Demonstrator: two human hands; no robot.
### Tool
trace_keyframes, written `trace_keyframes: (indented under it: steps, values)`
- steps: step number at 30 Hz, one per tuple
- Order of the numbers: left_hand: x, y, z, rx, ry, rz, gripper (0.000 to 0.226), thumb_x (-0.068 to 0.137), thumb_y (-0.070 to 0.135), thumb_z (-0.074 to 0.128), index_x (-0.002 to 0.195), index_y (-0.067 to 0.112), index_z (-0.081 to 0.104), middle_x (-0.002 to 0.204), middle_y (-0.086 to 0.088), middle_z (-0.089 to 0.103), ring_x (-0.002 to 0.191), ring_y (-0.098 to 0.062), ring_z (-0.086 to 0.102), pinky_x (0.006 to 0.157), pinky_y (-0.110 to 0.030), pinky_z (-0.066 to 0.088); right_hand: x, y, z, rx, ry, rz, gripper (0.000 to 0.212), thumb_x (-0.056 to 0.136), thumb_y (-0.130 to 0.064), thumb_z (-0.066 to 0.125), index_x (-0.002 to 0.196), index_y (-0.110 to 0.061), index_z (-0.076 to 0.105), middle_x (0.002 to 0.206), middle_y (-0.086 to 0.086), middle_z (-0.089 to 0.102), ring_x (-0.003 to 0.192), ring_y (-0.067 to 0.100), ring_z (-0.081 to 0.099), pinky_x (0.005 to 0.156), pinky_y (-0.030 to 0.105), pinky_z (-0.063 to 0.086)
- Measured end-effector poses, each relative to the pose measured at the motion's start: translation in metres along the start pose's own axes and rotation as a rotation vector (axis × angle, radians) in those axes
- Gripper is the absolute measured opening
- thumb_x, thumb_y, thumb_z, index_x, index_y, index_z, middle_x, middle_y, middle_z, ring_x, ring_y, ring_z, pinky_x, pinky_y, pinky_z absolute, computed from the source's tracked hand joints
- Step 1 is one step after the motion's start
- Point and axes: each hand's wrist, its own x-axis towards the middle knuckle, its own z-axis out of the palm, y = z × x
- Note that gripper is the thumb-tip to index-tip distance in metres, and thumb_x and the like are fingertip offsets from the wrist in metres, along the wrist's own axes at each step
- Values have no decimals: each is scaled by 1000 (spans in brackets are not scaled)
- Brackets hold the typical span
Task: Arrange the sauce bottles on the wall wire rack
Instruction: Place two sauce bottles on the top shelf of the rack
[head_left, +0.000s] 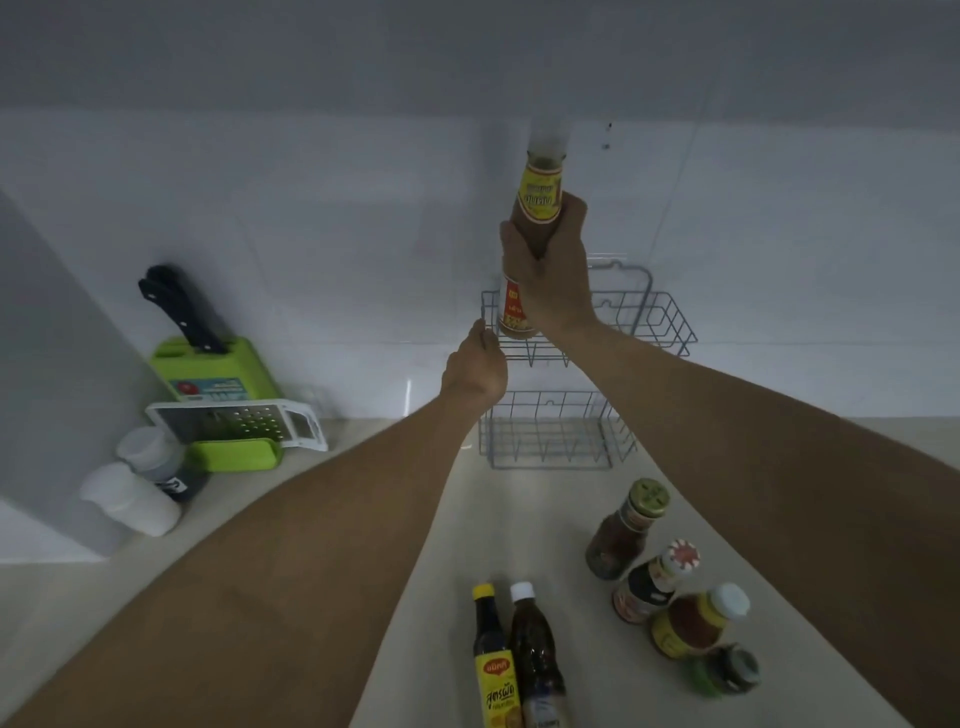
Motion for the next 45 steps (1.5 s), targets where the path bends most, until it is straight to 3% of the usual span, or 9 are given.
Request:
trace_keyframes:
  steps: [6, 11, 16, 26, 30, 33, 37, 40, 45]
  values:
    - [10, -10, 4, -181, -75, -28, 55, 108, 44, 17, 158, 27, 31, 161, -7, 40, 148, -30, 37, 124, -46, 25, -12, 30, 1, 34, -142, 159, 46, 93, -23, 65, 127, -10, 37, 96, 4, 59, 78, 19, 64, 73, 38, 59]
    - [10, -10, 4, -243, -116, -8, 52, 110, 41, 15, 155, 28, 37, 155, -8, 47, 143, -27, 42, 123, -44, 27, -15, 25, 2, -23, -188, 227, 46, 93, -32, 66, 128, -13, 43, 99, -7, 63, 84, 6, 67, 72, 20, 57]
    - [15, -11, 6, -289, -138, -34, 59, 104, 52, 14, 156, 33, 32, 156, -4, 47, 144, -25, 43, 124, -46, 28, -30, 30, 3, -120, -233, 310, 59, 91, -41, 67, 136, -14, 41, 116, -2, 61, 101, 14, 60, 88, 26, 46]
    - [15, -5, 4, -229, -148, -51, 59, 107, 49, 12, 161, 26, 21, 160, -6, 40, 148, -28, 38, 125, -46, 26, -32, 23, 5, -232, -186, 374, 70, 86, -50, 69, 139, -14, 42, 131, 7, 62, 116, 26, 62, 94, 30, 45]
    - [9, -9, 2, -130, -148, 19, 62, 106, 53, 11, 163, 29, 5, 166, -7, 30, 151, -31, 33, 124, -46, 27, -33, 19, 6, -243, -219, 435, 79, 85, -56, 67, 140, -10, 36, 131, 9, 59, 116, 28, 62, 93, 31, 49]
    - [0, -31, 5, 51, -102, 112, 67, 102, 65, 13, 162, 37, 0, 167, -3, 28, 149, -29, 36, 121, -50, 32, -56, 12, 13, -267, -66, 378, 94, 77, -66, 67, 145, -11, 33, 138, 11, 50, 120, 24, 57, 102, 40, 49]
    - [-19, -92, 17, 278, -9, 130, 69, 99, 68, 20, 160, 39, 8, 168, 3, 25, 153, -22, 29, 121, -49, 31, -126, 11, 16, -436, 141, 162, 58, 89, -49, 64, 127, -9, 49, 126, 11, 50, 111, 24, 55, 98, 43, 47]
    - [-65, -126, 18, 451, -42, 98, 64, 106, 49, 23, 163, 24, 8, 171, -4, 14, 157, -28, 15, 126, -47, 18, -187, 35, 14, -549, -73, 248, 39, 92, -49, 56, 109, -15, 62, 118, 6, 54, 106, 22, 57, 97, 46, 47]
    - [-128, -183, 32, 583, -128, -12, 61, 108, 43, 19, 163, 20, 5, 172, -9, 5, 158, -35, 1, 127, -46, 9, -279, 62, 0, -782, -447, 456, 45, 95, -53, 48, 105, -16, 71, 137, 8, 50, 128, 25, 48, 109, 41, 36]
